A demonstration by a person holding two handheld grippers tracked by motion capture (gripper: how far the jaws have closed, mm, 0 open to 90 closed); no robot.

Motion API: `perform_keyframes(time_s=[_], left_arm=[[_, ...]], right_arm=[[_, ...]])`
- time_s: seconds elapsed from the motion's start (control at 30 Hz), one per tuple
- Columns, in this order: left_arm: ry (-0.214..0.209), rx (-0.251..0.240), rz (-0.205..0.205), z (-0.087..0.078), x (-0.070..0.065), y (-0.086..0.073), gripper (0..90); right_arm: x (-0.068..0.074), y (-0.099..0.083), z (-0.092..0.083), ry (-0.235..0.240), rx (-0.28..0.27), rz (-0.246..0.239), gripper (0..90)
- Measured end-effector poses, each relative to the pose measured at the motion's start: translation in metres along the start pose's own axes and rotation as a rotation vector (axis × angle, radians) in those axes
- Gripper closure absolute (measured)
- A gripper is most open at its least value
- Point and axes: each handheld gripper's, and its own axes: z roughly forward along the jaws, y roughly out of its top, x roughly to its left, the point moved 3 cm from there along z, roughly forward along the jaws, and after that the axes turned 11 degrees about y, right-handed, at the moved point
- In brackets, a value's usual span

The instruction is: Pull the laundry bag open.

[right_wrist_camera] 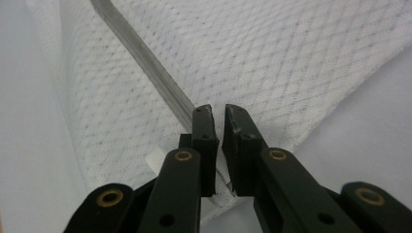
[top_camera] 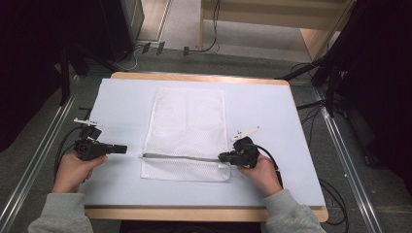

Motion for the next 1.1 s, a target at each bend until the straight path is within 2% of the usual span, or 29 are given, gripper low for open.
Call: perform_keyframes(time_s=[0.07,0.27,0.43,0.53,0.7,0.87,1.1], left_arm=[[0.003,-0.004,-0.002,0.0,0.001,0.0,83.3],[0.014,-0.016,-0.005,0.0,0.003,0.001,69.1],[0.058,-0.044,0.021,0.001,0.005,0.0,59.3],[0.084,-0.055,0.022,0.001,0.008,0.0,54.5],[0.123,-0.063,0.027,0.002,0.013,0.0,49.8],[0.137,-0.082,0.027,0.002,0.017,0.0,45.2],[0.154,-0.079,0.011,0.004,0.023,0.001,41.2]], right_arm=[[-0.002,0.001,-0.003,0.004,-0.015,0.027,82.8],[-0.006,0.005,-0.017,-0.023,-0.067,0.029,74.3],[-0.01,0.006,-0.023,-0.045,-0.077,0.02,68.1],[-0.012,0.006,-0.026,-0.052,-0.088,0.016,64.0],[-0.019,0.004,-0.033,-0.086,-0.106,0.012,58.0],[-0.028,0.0,-0.041,-0.115,-0.128,0.029,53.1],[-0.042,-0.007,-0.053,-0.151,-0.15,0.06,48.7]])
